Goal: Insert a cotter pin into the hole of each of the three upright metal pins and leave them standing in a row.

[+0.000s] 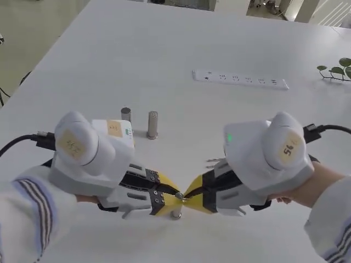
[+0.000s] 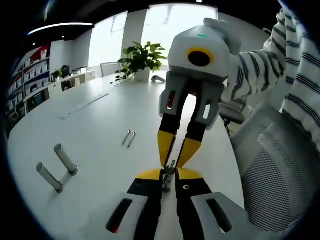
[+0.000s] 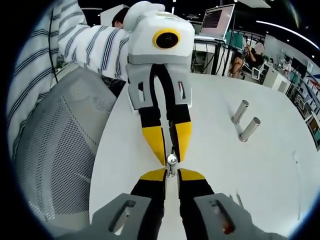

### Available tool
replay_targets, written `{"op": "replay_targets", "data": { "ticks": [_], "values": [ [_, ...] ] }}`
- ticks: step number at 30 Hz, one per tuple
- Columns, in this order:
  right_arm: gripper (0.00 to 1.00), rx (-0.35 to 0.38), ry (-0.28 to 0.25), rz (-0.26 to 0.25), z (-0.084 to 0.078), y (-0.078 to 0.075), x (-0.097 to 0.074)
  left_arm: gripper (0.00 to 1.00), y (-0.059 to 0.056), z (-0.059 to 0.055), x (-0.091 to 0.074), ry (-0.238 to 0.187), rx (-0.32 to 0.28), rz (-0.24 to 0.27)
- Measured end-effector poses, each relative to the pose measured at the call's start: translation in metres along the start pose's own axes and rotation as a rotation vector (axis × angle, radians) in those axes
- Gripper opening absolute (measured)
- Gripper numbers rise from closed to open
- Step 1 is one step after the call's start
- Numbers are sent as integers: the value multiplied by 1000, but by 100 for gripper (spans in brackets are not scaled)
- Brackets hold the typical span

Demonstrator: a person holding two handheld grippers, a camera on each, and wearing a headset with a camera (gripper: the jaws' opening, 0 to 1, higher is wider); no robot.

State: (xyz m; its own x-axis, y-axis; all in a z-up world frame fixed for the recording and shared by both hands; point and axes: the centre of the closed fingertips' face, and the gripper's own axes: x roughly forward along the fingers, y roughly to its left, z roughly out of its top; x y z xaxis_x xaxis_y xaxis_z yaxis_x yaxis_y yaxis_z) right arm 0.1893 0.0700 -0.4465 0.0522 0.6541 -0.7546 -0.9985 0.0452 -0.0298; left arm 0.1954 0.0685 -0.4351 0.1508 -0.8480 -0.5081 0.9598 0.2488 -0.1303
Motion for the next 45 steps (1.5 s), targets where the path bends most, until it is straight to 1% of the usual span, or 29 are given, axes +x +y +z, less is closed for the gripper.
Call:
{"op": "replay_targets", "data": {
  "ticks": [2,3,5,9,11,12,18,22,25,26,27,28,30,31,33,35,36,37,38,40,41,42,45],
  "values": [
    [12,-2,16,-4,-5,0,-2,5,0,0,0,0,0,-1],
    [13,1,21,-10,-8,-1,-3,5,0,0,1,0,0,-1],
    [10,13,22,-13,-10,-2,-5,5,-1,1,1,0,-1,-2],
    [3,53,-2,-17,-8,-4,-8,6,-1,1,2,1,3,-3],
    [0,48,-14,-17,-5,-4,-8,6,-1,1,2,0,-7,2],
    [0,50,-18,-12,-4,-3,-8,6,0,1,2,0,-14,3],
    [0,48,-23,-9,-1,-3,-4,6,0,1,2,2,-13,4],
    [0,59,-30,-16,-2,-4,-3,6,-2,1,2,-3,-23,5],
    [0,73,-46,-31,-2,-5,-5,6,-3,0,0,-7,-23,10],
    [1,86,-57,-34,-2,-5,-5,8,-3,-1,-1,-13,-26,16],
    [3,94,-62,-36,-3,-5,-6,11,-3,-1,-2,-19,-29,24],
    [5,99,-66,-39,-3,-5,-5,17,-3,-2,-4,-27,-42,27],
    [8,114,-78,-43,-4,-5,-3,29,-5,-3,-6,-45,-94,32],
    [10,117,-81,-43,-4,-5,-3,33,-8,-4,-8,-51,-90,23],
    [12,135,-98,-44,-3,-3,2,38,-8,-7,-11,-64,-100,47],
    [13,135,-104,-39,-3,0,6,49,-9,-8,-14,-77,-118,66],
    [13,142,-113,-37,-3,1,8,54,-11,-7,-18,-110,-130,78],
    [14,150,-122,-33,-2,2,10,63,-14,-5,-20,-130,-155,72],
    [16,165,-128,-27,-1,3,12,67,-18,-4,-22,-146,-181,62],
    [18,165,-135,-26,0,4,15,70,-17,-6,-28,-153,-179,77],
    [18,167,-136,-25,0,5,16,71,-18,-8,-32,-155,-181,93],
    [18,170,-138,-25,0,5,18,73,-19,-9,-35,-157,-187,98],
    [18,169,-139,-18,0,6,22,86,-18,-11,-41,-171,-216,132]
  ]
}}
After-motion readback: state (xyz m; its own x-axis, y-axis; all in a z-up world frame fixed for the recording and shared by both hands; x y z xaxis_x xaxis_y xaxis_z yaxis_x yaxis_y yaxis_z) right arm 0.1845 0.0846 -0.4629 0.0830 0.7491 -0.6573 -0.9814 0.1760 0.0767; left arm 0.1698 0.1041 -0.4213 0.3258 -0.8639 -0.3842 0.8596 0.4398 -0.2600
